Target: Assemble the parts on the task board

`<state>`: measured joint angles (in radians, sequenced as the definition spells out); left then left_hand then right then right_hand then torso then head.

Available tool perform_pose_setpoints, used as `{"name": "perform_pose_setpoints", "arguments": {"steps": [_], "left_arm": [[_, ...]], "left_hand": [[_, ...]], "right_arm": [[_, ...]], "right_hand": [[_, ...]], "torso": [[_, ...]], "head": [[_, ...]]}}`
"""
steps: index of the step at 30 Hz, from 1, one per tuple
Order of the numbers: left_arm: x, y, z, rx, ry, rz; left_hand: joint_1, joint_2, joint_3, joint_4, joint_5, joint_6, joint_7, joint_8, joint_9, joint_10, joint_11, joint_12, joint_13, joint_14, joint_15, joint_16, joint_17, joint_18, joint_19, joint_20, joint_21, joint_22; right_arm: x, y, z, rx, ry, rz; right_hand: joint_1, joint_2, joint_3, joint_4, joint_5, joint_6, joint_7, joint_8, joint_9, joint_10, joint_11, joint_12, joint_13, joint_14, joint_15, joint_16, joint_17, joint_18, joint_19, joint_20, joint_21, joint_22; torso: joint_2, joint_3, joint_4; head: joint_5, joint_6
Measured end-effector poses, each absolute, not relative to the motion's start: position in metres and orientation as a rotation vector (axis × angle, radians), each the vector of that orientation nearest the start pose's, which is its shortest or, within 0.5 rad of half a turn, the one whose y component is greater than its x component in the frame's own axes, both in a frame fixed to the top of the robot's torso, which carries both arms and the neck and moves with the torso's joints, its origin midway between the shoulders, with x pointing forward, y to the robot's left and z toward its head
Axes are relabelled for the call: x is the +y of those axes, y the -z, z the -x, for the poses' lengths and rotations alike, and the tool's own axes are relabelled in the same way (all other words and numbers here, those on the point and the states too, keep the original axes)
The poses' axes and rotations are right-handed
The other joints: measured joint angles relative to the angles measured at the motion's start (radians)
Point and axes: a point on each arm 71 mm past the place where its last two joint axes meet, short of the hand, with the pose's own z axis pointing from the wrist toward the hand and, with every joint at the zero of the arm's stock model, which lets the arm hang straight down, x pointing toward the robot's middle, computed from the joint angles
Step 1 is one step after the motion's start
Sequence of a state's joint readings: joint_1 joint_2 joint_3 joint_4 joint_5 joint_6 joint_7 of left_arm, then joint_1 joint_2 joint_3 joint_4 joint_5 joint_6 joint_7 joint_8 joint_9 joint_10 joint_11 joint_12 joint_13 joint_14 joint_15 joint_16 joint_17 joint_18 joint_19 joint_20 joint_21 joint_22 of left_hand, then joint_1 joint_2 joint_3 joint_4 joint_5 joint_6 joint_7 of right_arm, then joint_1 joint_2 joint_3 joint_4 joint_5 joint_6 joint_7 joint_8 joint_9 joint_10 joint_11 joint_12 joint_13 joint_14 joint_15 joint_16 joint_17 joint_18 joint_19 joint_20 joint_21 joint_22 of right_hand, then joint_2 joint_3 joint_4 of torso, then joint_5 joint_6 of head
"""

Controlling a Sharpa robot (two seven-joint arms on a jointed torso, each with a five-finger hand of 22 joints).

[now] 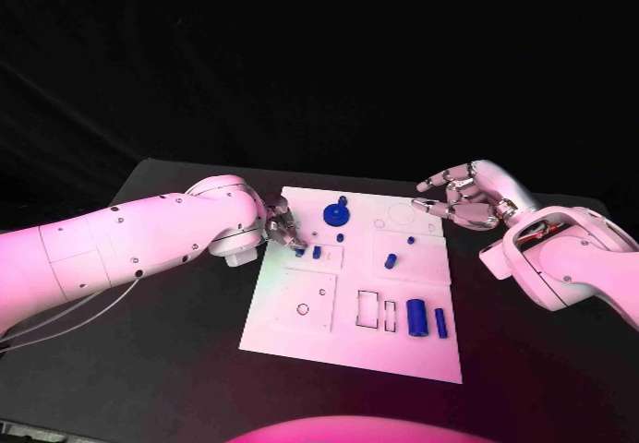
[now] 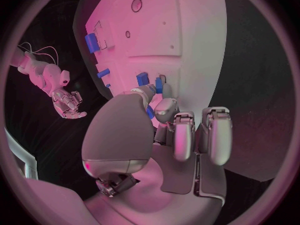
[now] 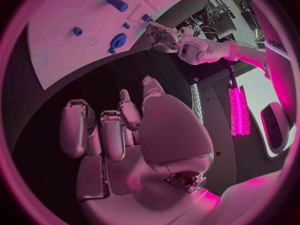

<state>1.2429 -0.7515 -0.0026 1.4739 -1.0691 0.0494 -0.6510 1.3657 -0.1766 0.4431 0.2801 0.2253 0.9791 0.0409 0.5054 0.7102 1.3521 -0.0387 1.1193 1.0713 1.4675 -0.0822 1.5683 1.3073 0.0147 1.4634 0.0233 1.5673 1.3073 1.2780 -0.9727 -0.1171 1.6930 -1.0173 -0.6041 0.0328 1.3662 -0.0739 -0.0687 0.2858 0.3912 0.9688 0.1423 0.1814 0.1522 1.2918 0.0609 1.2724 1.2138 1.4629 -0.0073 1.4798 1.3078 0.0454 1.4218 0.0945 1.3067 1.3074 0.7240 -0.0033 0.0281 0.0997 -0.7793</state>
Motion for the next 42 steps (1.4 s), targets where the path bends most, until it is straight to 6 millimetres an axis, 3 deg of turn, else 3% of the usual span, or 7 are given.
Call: {"name": "perform_pose_setpoints", "arguments": {"steps": [42], "left_arm": [[0.1954,0.1957,-0.4977,2.240,0.301,0.259]], "left_hand": [[-0.009,-0.019,0.010,-0.010,0.004,0.002,0.002,0.001,-0.003,0.007,0.000,0.004,0.002,0.000,0.000,0.000,0.001,0.000,0.000,0.000,0.000,0.000]], "right_arm": [[-0.2239,0.1507,-0.4582,1.477,-0.901,-0.254]], "right_hand": [[-0.004,0.004,0.000,0.000,0.000,0.000,0.000,0.000,0.000,0.000,0.000,0.000,0.000,0.000,0.000,0.000,0.000,0.000,0.000,0.000,0.000,0.000]], "torso": [[0.000,0.0015,-0.0004]], "head": [[0.001,-0.006]]}}
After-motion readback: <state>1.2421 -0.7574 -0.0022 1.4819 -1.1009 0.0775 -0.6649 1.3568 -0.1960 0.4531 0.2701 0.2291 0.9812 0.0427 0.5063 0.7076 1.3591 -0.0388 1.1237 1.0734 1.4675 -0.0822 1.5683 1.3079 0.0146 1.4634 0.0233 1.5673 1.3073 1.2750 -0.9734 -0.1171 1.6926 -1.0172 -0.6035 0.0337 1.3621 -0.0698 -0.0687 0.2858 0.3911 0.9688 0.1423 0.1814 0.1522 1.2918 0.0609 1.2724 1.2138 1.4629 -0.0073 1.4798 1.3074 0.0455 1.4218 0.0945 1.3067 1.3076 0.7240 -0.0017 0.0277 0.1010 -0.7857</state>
